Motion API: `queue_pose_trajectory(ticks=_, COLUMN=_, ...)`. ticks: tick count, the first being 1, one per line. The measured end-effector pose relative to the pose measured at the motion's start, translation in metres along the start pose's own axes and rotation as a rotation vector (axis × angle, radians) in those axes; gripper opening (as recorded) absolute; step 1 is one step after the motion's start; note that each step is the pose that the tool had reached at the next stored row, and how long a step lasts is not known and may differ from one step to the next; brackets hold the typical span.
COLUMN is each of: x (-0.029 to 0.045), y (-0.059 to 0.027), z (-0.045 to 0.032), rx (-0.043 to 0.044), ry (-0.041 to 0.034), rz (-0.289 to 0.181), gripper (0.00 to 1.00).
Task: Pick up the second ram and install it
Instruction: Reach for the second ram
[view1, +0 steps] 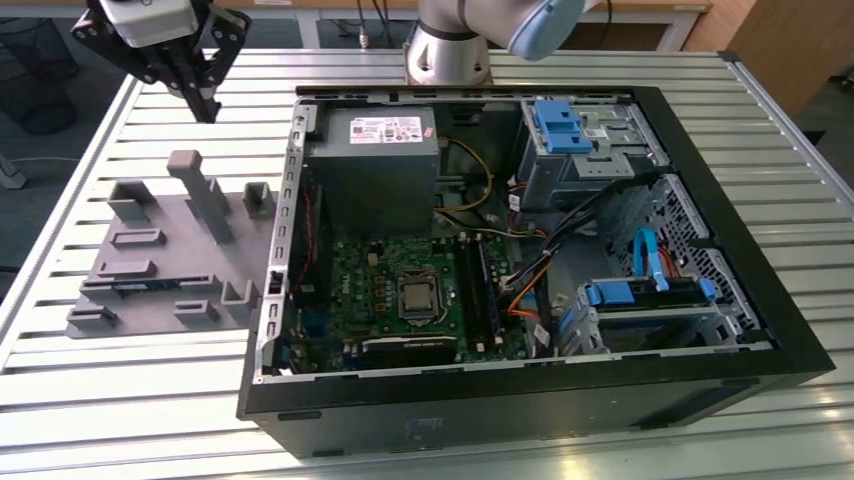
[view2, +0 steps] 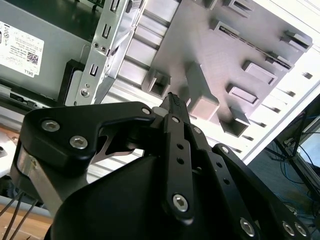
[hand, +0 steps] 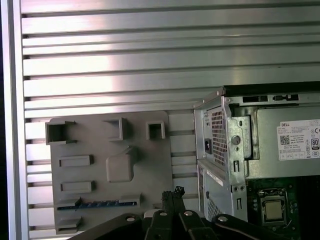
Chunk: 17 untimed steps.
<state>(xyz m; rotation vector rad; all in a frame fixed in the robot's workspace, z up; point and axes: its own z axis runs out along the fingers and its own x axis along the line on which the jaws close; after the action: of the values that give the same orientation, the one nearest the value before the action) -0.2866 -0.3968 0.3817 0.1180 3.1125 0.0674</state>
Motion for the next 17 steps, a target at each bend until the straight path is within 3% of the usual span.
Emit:
queue_pose_trajectory(ticks=6, x=0.0068, y=-0.0005, z=0.0002, rx=0.0000, ry=-0.0001, rz=0.000, gripper=0.11)
queue_pose_trajectory(ticks=12, x=0.0198, y=-0.0016, z=0.0002, rx=0.0000, ry=0.0001, rz=0.000, gripper=0.11)
queue_pose_trajectory(ticks=17, x=0.0253, y=-0.0031, z=0.0005, rx=0.0002, ry=0.0037, rz=0.000, gripper=0.11)
